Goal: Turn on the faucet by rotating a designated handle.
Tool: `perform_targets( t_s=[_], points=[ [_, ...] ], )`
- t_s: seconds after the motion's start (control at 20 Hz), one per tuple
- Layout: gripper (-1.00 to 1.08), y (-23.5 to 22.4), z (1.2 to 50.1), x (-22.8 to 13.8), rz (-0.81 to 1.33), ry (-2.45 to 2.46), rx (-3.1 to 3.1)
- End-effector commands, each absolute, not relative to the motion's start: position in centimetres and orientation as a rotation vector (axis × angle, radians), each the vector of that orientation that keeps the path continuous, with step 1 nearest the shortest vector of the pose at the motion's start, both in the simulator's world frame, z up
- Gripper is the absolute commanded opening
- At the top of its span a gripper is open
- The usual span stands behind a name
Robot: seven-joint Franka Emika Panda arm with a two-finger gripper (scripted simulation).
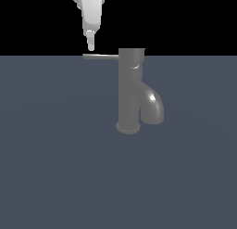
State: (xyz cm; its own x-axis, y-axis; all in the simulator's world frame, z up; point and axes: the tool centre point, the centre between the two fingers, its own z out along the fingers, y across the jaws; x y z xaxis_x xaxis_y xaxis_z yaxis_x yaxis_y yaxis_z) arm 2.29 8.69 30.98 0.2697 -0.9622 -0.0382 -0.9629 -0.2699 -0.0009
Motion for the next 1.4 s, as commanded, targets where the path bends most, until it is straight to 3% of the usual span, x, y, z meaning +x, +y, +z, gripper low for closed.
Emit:
perform_targets(
  t_s=[0.0, 0.75, 1.35],
  points=[
    [-1.00, 8.9, 30.1, 3.0, 0.031, 1.941, -2.450],
    [-1.00, 9.3, 28.5, 4.1, 0.001, 2.042, -2.388],
    [-1.00, 8.6, 28.5, 0.9, 0.001, 2.042, -2.388]
  ],
)
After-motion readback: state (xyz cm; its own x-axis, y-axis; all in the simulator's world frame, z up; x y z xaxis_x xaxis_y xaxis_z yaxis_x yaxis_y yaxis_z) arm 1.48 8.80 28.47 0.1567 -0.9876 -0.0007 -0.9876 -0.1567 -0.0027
